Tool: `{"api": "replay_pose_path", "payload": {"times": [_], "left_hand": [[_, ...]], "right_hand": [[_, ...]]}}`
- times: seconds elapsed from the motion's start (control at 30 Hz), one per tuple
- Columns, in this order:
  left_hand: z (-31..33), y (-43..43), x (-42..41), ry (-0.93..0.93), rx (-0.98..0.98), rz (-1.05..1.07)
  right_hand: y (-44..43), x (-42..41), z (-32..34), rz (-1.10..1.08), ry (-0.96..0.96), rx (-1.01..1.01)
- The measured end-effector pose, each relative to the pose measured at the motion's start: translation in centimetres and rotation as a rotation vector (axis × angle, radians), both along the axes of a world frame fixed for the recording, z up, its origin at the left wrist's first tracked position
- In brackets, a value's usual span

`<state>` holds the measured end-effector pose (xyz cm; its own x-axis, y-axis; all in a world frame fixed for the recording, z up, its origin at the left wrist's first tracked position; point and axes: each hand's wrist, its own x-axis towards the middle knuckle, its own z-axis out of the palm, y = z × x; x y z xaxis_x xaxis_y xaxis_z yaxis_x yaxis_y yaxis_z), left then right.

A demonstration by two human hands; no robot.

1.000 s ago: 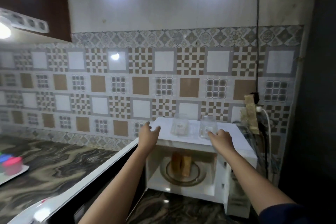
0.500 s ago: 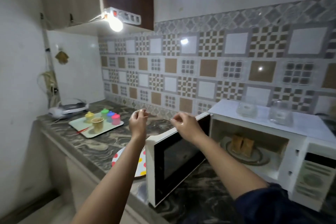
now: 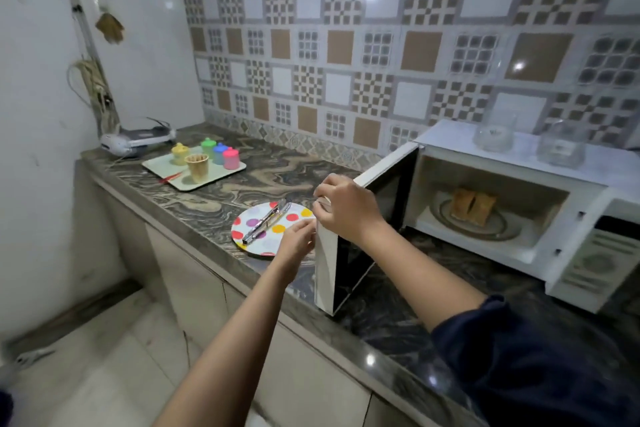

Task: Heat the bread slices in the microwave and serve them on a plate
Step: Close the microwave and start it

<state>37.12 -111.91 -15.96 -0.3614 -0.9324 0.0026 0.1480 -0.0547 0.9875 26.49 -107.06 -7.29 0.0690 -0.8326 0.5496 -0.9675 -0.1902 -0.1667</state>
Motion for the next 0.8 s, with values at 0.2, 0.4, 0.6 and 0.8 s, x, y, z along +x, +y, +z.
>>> {"api": "replay_pose_path", "payload": {"times": [0.2,0.4,0.6,0.8], "left_hand": [[-2.2,6.4,-6.3,0.128,-0.064,-0.168],[-2.1,11.3,-14.5,0.052,-0.24,-0.353],[-2.1,12.0,-21.7,0.016,-0.245,-0.449],[-2.0,11.6,-28.5,0.006,-0.252,-0.497]], "right_hand": [[6.7,-6.1,-1.2,-0.081,0.031,-0.214],[12.7,-14.3,-2.0,-0.193,0.078,-0.205],[15.6,-20.9,-2.7,-0.402,0.108,-0.162],[15.6,-27.5,-2.9,-0.438,-0.102,-0.086]]}}
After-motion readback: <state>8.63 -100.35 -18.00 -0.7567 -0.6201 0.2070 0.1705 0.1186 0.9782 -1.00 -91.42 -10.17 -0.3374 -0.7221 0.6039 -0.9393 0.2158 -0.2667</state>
